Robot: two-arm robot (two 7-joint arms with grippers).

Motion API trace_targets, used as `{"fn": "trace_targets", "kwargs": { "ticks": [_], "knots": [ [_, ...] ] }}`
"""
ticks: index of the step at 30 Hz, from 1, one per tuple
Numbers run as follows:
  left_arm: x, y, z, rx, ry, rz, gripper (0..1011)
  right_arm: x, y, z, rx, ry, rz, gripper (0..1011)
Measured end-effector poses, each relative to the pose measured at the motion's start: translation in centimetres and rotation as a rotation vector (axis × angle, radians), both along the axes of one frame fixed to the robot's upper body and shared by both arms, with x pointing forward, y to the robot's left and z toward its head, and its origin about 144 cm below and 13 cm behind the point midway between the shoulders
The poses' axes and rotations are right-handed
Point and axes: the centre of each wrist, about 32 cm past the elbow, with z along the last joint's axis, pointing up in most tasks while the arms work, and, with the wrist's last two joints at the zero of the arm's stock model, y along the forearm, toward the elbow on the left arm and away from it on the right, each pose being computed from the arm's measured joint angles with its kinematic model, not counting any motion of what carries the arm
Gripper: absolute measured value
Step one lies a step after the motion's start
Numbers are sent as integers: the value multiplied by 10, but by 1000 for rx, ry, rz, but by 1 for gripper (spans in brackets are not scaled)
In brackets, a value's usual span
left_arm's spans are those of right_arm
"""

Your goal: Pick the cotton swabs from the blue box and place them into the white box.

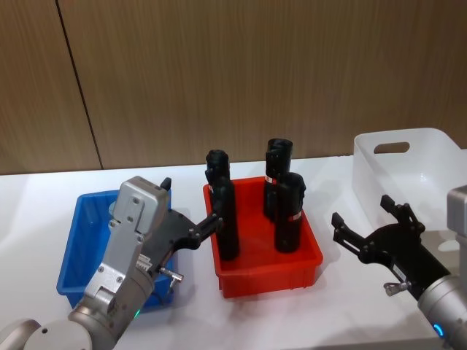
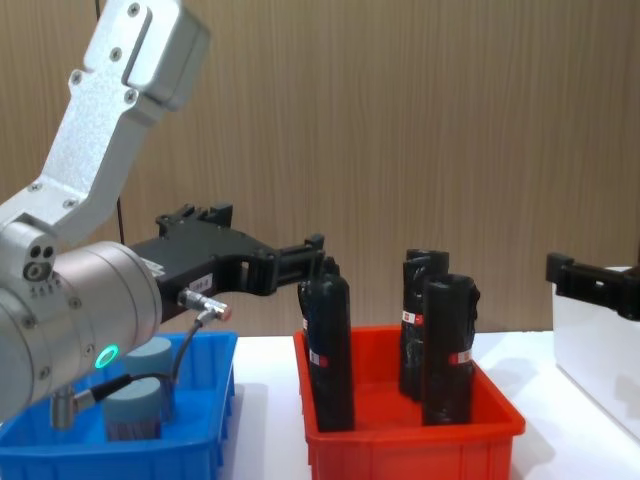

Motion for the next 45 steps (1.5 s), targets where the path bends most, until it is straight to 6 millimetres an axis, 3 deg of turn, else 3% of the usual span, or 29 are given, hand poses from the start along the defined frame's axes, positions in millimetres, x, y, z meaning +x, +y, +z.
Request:
{"fn": "trace_targets", "kwargs": {
  "ticks": [45],
  "knots": [
    [0, 0, 0, 0, 0, 0, 1004, 0, 0, 0, 0, 0, 0, 1002]
  ]
}}
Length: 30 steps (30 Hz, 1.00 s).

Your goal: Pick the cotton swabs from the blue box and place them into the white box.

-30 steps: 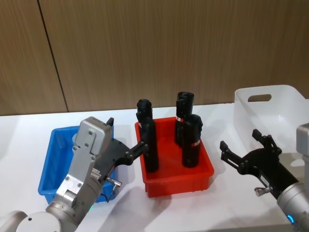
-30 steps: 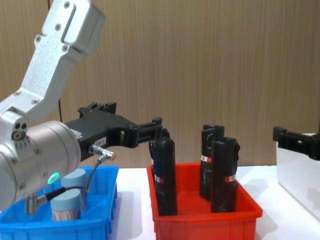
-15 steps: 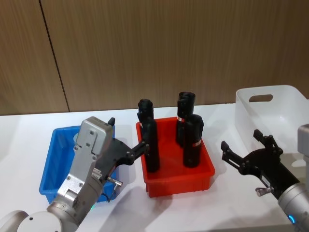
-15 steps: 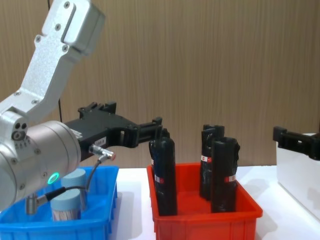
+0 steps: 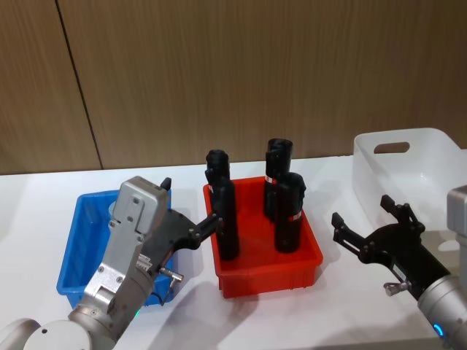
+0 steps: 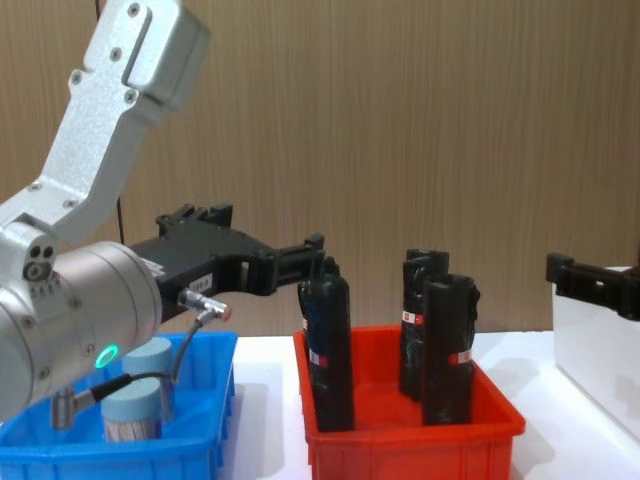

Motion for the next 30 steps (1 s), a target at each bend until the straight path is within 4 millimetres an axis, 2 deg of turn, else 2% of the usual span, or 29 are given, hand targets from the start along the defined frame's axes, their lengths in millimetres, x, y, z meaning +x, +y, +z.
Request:
{"fn": "trace_targets", "kwargs": {
  "ticks": [18, 30],
  "knots": [
    [0, 1, 0, 1, 7, -1, 1004, 0, 0, 0, 0, 0, 0, 1002],
    [7, 15, 0, -1, 107, 23, 1004, 0, 0, 0, 0, 0, 0, 1001]
  ]
}}
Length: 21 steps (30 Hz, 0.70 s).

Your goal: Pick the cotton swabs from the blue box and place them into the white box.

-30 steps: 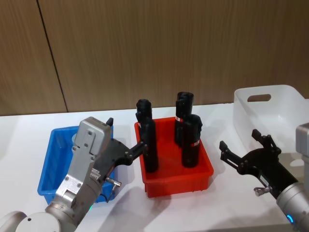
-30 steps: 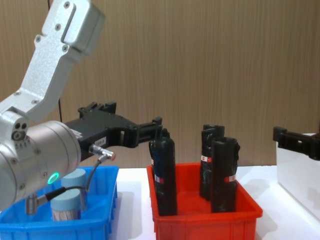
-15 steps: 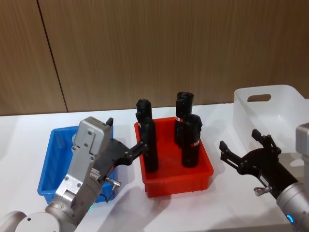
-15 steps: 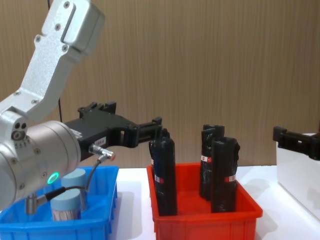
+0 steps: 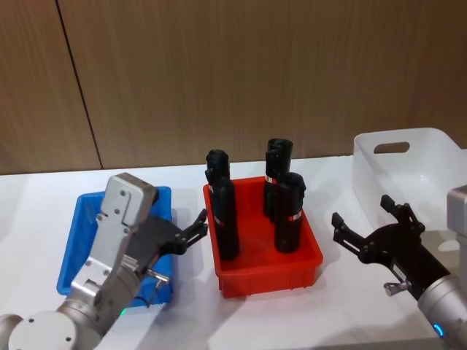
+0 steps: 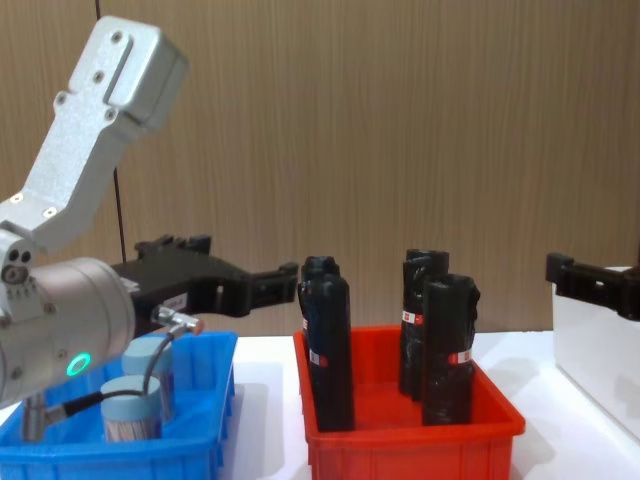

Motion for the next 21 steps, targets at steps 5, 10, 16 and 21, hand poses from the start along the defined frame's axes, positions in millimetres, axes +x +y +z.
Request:
{"fn": "trace_targets", "kwargs": {
  "ticks": [5, 10, 16, 21],
  "knots": [
    [6, 9, -1, -3, 51, 32, 1004, 0, 0, 0, 0, 0, 0, 1002],
    [12, 17, -2, -11, 94, 71, 1004, 0, 0, 0, 0, 0, 0, 1002],
    [21, 30, -6, -26, 152, 129, 1004, 0, 0, 0, 0, 0, 0, 1001],
    [29, 38, -11, -40, 199, 169, 1004, 0, 0, 0, 0, 0, 0, 1002]
  ]
}}
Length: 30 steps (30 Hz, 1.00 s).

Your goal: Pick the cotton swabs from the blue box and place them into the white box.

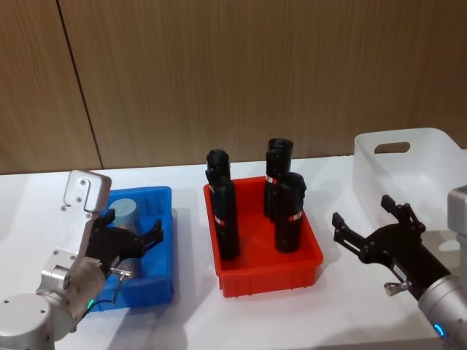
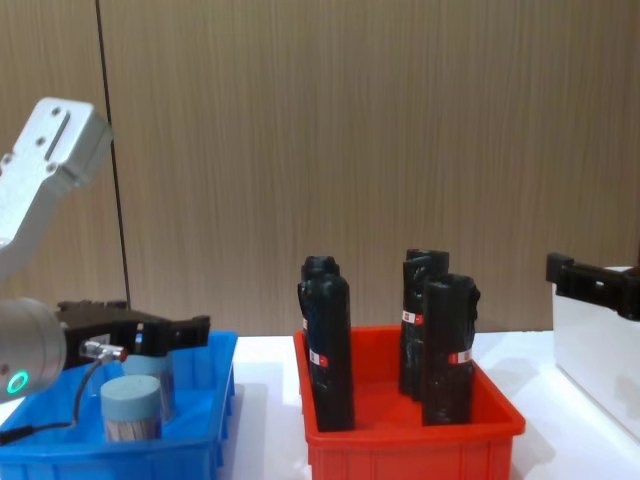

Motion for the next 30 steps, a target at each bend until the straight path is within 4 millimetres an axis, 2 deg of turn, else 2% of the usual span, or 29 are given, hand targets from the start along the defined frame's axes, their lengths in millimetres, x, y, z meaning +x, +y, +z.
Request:
{"fn": "trace_targets", "kwargs": {
  "ticks": [16, 30],
  "knots": [
    [18, 17, -17, -33, 97, 46, 1004, 0, 0, 0, 0, 0, 0, 1002],
    [28, 23, -28, -50, 145, 27, 1004, 0, 0, 0, 0, 0, 0, 1002]
  ]
}}
